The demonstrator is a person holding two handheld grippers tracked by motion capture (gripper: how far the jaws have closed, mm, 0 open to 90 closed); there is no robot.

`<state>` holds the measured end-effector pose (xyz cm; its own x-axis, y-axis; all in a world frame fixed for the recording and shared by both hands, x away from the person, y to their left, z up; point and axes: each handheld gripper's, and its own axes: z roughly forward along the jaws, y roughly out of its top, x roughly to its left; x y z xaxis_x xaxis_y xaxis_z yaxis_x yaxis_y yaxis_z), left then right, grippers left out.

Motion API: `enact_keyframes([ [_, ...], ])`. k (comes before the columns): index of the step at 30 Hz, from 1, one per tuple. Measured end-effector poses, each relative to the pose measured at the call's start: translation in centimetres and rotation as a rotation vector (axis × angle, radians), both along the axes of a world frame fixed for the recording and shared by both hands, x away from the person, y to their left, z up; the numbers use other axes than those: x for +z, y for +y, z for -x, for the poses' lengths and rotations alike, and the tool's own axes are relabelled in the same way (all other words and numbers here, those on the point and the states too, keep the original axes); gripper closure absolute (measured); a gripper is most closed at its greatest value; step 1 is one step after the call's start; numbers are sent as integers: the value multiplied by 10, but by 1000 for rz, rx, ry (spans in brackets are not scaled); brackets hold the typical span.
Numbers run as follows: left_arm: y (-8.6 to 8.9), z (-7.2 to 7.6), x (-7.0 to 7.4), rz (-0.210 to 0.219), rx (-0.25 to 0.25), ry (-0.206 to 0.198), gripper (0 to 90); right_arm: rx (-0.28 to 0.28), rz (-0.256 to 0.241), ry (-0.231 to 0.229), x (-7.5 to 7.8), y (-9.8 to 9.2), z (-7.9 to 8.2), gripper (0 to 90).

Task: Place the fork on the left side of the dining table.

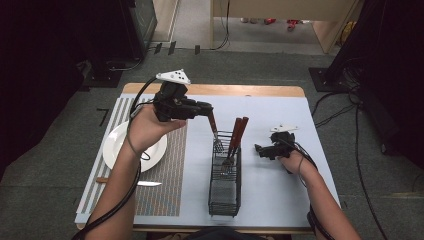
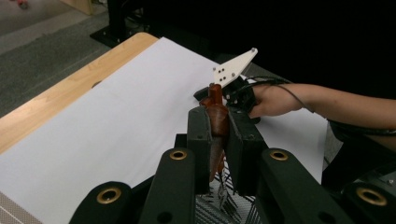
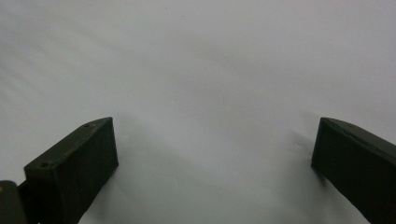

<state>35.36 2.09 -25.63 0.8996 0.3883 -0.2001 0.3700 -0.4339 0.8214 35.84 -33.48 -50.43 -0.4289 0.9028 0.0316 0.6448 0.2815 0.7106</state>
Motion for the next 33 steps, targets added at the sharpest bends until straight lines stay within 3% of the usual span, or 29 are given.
enact_keyframes([
  [6, 10, 7, 13, 52, -4, -23, 817, 0, 0, 0, 0, 0, 0, 0],
  [10, 20, 11, 21, 79, 17, -50, 817, 0, 0, -1, 0, 0, 0, 0],
  [19, 44, 9, 30, 136, 73, -63, 818, 0, 0, -1, 0, 0, 0, 0],
  [27, 62, 6, 32, 150, 126, -77, 818, 0, 0, -1, 0, 0, 0, 0],
  [33, 67, -4, 22, 128, 162, -50, 820, 1, 0, -1, 0, 0, 0, 0],
])
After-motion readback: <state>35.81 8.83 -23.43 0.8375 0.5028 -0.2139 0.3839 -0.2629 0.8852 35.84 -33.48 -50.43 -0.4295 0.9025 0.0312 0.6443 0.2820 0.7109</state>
